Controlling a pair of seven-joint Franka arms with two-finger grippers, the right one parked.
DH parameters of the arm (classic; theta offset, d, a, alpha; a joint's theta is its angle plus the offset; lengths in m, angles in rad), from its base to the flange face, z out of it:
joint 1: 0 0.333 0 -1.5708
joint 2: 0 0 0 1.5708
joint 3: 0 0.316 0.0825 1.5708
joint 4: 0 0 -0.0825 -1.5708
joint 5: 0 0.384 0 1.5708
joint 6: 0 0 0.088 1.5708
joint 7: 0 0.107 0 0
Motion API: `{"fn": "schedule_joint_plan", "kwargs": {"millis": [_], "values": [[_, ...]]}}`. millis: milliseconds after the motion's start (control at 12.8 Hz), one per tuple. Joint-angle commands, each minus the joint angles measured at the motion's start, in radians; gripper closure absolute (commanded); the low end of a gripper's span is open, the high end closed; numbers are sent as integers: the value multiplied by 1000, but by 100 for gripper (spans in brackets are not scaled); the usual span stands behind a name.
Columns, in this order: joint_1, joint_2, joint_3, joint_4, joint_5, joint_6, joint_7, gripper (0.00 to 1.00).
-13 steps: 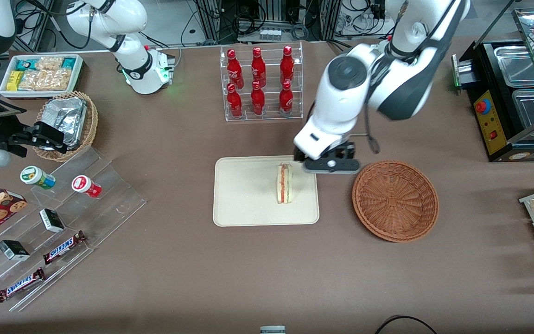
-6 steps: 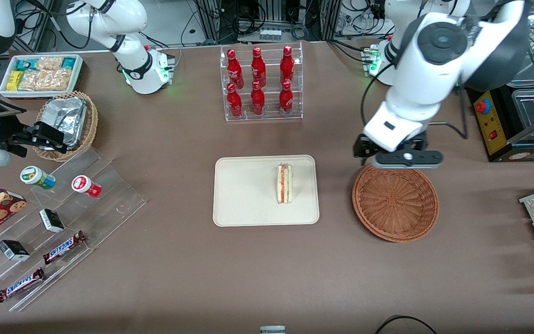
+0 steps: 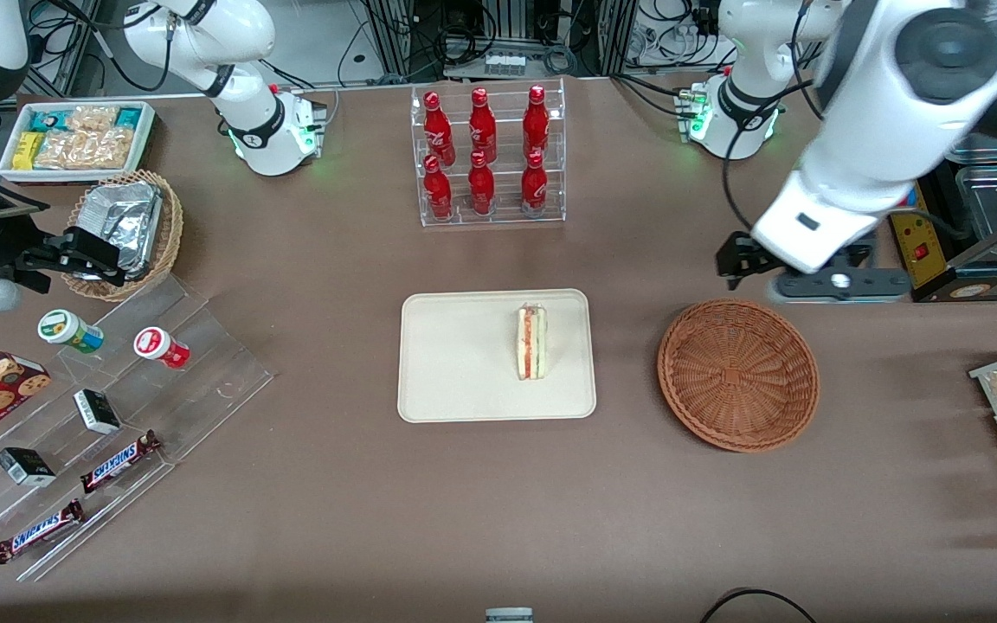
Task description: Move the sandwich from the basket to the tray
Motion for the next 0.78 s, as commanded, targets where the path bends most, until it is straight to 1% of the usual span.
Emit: {"fn": "schedule_joint_plan", "kwargs": {"millis": [0, 78, 235, 471, 706], "values": [[12, -29, 84, 38, -38, -95, 116, 0], [12, -49, 132, 38, -41, -116, 147, 0], [12, -78, 212, 40, -90, -170, 156, 0], [21, -80, 221, 48, -78, -204, 156, 0], [34, -77, 206, 43, -73, -204, 155, 0]]}}
